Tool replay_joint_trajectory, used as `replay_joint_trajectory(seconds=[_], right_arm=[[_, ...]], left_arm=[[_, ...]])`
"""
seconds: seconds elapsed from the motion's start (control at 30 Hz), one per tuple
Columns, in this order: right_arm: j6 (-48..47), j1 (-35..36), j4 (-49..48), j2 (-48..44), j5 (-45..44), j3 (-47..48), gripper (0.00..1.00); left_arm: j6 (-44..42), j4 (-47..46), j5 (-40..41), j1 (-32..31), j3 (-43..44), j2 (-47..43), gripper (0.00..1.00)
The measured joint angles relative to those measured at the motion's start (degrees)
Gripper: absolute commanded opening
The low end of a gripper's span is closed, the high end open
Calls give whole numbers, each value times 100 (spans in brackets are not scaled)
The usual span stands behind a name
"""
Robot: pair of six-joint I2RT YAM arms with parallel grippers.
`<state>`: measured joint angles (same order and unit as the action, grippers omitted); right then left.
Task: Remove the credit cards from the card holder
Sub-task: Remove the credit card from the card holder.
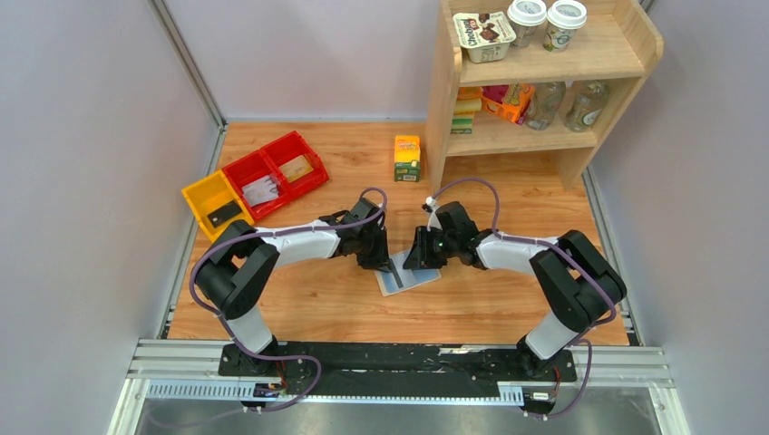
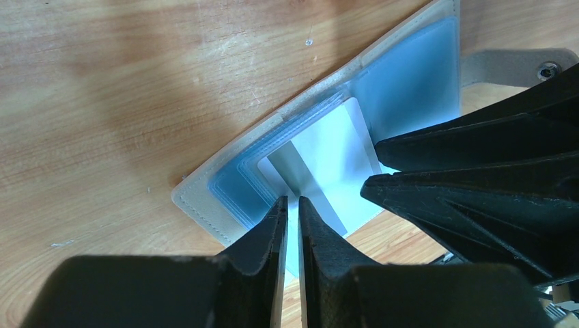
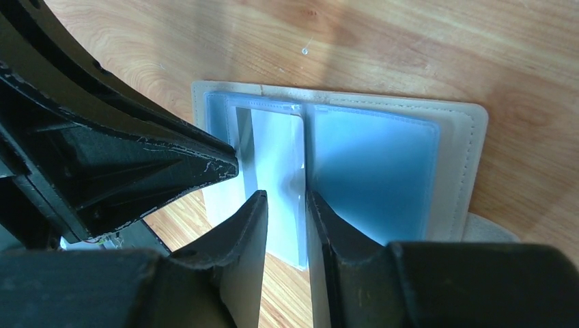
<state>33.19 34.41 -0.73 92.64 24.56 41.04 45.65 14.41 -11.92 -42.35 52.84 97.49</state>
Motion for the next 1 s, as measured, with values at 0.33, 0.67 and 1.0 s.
replay_joint_trajectory(seconds=[0.33, 0.67, 1.0], right_arm=[[46, -107, -170, 28, 243, -44, 27], [83, -197, -540, 297, 603, -92, 22], [315, -446, -1259, 446, 1071, -417, 0]], left_arm=[[-11, -2, 2, 0, -4, 0, 17], [-17, 2, 4, 0, -4, 0, 17], [-85, -7, 7, 7, -35, -7, 7]])
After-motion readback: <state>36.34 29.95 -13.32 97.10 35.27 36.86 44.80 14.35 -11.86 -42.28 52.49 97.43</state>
